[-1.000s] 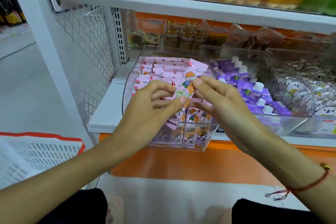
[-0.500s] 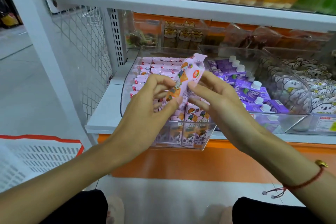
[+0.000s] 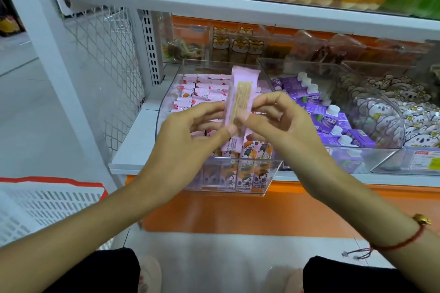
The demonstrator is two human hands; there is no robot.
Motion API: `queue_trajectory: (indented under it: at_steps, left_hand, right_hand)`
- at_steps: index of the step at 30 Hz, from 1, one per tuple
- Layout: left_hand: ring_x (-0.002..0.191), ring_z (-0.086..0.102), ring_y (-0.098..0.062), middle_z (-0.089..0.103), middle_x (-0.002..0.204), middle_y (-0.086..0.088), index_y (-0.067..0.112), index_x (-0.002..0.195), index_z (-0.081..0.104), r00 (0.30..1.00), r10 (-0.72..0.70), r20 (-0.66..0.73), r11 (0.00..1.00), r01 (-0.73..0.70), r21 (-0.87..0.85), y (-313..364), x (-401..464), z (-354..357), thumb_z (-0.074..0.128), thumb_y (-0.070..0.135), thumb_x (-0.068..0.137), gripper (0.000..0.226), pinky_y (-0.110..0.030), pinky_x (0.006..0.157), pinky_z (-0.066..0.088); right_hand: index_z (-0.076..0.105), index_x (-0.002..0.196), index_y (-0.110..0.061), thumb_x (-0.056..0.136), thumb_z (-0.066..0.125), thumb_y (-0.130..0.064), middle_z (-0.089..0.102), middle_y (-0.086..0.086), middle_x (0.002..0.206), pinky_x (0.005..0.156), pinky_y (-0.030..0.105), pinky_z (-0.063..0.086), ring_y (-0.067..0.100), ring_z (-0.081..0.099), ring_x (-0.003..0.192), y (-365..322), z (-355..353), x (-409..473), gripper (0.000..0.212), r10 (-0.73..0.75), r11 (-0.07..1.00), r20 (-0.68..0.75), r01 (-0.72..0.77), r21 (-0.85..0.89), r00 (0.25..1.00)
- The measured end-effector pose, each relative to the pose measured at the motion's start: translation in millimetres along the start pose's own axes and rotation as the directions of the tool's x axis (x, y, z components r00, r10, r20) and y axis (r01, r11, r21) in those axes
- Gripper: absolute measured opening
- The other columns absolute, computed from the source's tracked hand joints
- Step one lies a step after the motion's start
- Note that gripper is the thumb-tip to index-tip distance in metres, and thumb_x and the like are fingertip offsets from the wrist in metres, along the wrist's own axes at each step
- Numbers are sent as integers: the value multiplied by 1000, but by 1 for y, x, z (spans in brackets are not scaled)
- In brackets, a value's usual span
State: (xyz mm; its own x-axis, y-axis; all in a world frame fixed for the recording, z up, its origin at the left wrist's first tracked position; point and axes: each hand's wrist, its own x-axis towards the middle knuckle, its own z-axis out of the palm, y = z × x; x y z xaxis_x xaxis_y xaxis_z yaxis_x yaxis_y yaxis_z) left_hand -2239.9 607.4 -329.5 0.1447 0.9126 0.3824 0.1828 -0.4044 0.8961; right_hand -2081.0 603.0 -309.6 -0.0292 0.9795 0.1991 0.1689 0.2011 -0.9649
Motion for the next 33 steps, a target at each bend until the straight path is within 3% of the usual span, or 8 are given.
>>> queue_trajectory:
  at_steps: [2,7,10,12,19,24,29,33]
  left_hand:
    - [85,68,6,72,92,25,40,99,65,992,-113,47,988,117,-97,4,1,-2,71,34,71,28,-8,71,51]
    - [68,72,-6,76,83,3,21,88,79,870,-423,254,832,484,-271,16,-4,-3,67,44,68,33,-14,57,54]
    - [66,73,-11,76,81,-3,16,82,79,833,-491,255,785,550,-286,18,-3,-2,70,46,58,39,-16,54,54]
    - [69,73,-11,76,83,-3,19,83,80,833,-493,252,791,550,-269,17,-2,-2,71,48,54,42,-16,54,54]
    - [83,71,-2,76,90,10,23,108,70,935,-317,160,924,342,-170,12,1,-10,73,41,68,44,-12,70,54]
    - [93,66,4,72,100,17,28,110,64,993,-55,106,997,60,-38,4,2,-13,74,10,78,39,-5,75,48]
    - [106,61,7,67,112,23,42,114,58,994,-6,110,999,11,-44,-3,1,-8,71,19,82,42,-7,84,47]
    - [98,61,2,64,110,22,39,120,59,999,40,32,993,-43,108,-7,-2,1,77,38,74,50,-17,75,55]
  right_hand:
    - [57,103,-11,83,69,-22,71,3,86,82,41,55,12,64,73,-1,-6,4,26,59,998,8,-60,13,998]
    - [63,114,-7,80,70,-36,62,-4,59,51,17,50,7,58,48,1,-12,8,45,309,934,133,-327,143,942]
    - [69,101,-8,83,66,-37,58,-7,52,50,14,48,6,56,47,4,-12,8,34,335,918,194,-366,153,922]
    - [70,103,-8,82,67,-37,62,-1,64,51,14,49,7,57,49,6,-14,9,36,333,916,202,-367,161,921]
    - [61,113,-23,85,65,-26,72,0,86,67,22,55,14,67,72,6,-18,10,28,149,975,178,-174,135,973]
    - [52,124,-17,71,71,-20,69,9,107,94,36,52,17,68,95,3,-18,5,56,3,999,202,-14,50,979]
    - [59,103,-31,76,73,-17,71,-5,86,84,38,57,10,69,81,4,-12,1,33,-30,999,85,28,27,996]
    - [60,104,-19,80,73,-13,74,6,85,64,27,58,14,71,72,5,-2,-2,29,16,992,-36,-12,126,999]
